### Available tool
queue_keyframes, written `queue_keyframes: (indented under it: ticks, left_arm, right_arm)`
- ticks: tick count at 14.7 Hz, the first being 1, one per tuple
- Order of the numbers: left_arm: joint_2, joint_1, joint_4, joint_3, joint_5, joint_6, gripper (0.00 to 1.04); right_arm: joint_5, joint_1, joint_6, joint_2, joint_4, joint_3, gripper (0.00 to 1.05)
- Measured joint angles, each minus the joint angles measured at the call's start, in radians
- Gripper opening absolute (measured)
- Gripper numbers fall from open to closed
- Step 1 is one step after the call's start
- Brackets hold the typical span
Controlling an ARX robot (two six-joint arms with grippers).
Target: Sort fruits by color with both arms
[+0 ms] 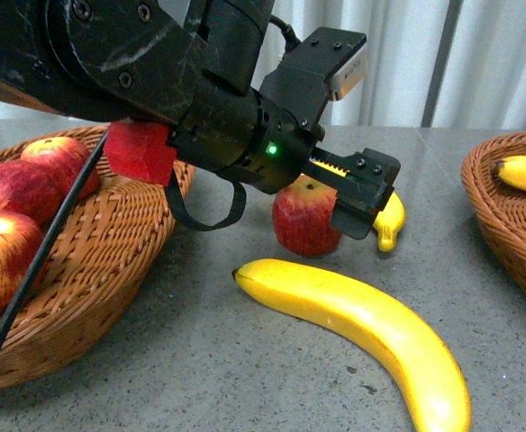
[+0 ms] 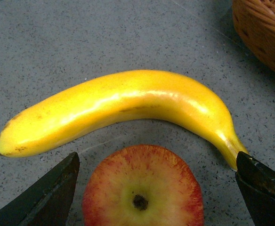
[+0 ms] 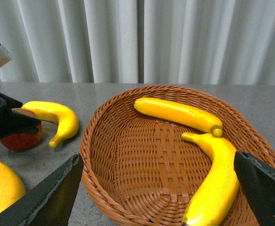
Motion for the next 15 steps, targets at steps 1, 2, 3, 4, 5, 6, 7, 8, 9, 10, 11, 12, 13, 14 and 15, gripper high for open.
queue_keyframes:
  ticks: [1,2,3,4,5,6,7,8,9,10,11,12,13,14,15]
  left_arm:
    - [0.015,0.000,0.001,0.000,-0.003,0.000,0.98]
    - [0.021,0.002,0.002,0.000,-0.003,-0.001,0.98]
    - [0.029,0.006,0.001,0.000,-0.002,-0.001,0.98]
    - [0.038,0.011,0.001,0.002,-0.001,-0.001,0.98]
    - [0.046,0.013,0.002,0.002,0.000,-0.002,0.98]
    - [0.050,0.015,0.004,0.002,-0.001,-0.003,0.94]
    - [0.051,0.016,0.003,0.002,-0.002,-0.005,0.81]
    - [0.051,0.017,0.003,0.002,0.001,-0.005,0.74]
    - [0.051,0.017,0.004,0.002,0.004,-0.006,0.71]
    - [0.051,0.021,0.004,0.002,0.004,-0.006,0.69]
    - [0.041,0.027,0.003,0.002,-0.005,-0.010,0.69]
    - [0.026,0.034,0.009,0.002,-0.018,-0.021,0.69]
    - [-0.009,0.044,0.009,0.002,-0.050,-0.029,0.69]
    - [-0.071,0.067,0.014,0.001,-0.085,-0.037,0.69]
    - [-0.122,0.085,0.015,0.000,-0.119,-0.053,0.69]
  right_arm:
    - [0.000,0.000,0.000,0.000,0.000,0.000,0.98]
    - [0.000,0.000,0.000,0.000,0.000,0.000,0.98]
    - [0.000,0.000,0.000,0.000,0.000,0.000,0.98]
    - [0.000,0.000,0.000,0.000,0.000,0.000,0.98]
    - [0.000,0.000,0.000,0.000,0.000,0.000,0.98]
    - [0.000,0.000,0.000,0.000,0.000,0.000,0.98]
    - [0.000,0.000,0.000,0.000,0.000,0.000,0.98]
    - [0.000,0.000,0.000,0.000,0.000,0.000,0.98]
    - [0.000,0.000,0.000,0.000,0.000,0.000,0.98]
    - [0.000,0.000,0.000,0.000,0.000,0.000,0.98]
    - [0.000,0.000,0.000,0.000,0.000,0.000,0.98]
    - [0.000,0.000,0.000,0.000,0.000,0.000,0.98]
    - [0.000,0.000,0.000,0.000,0.000,0.000,0.98]
    - [0.000,0.000,0.000,0.000,0.000,0.000,0.98]
    - [0.000,0.000,0.000,0.000,0.000,0.000,0.98]
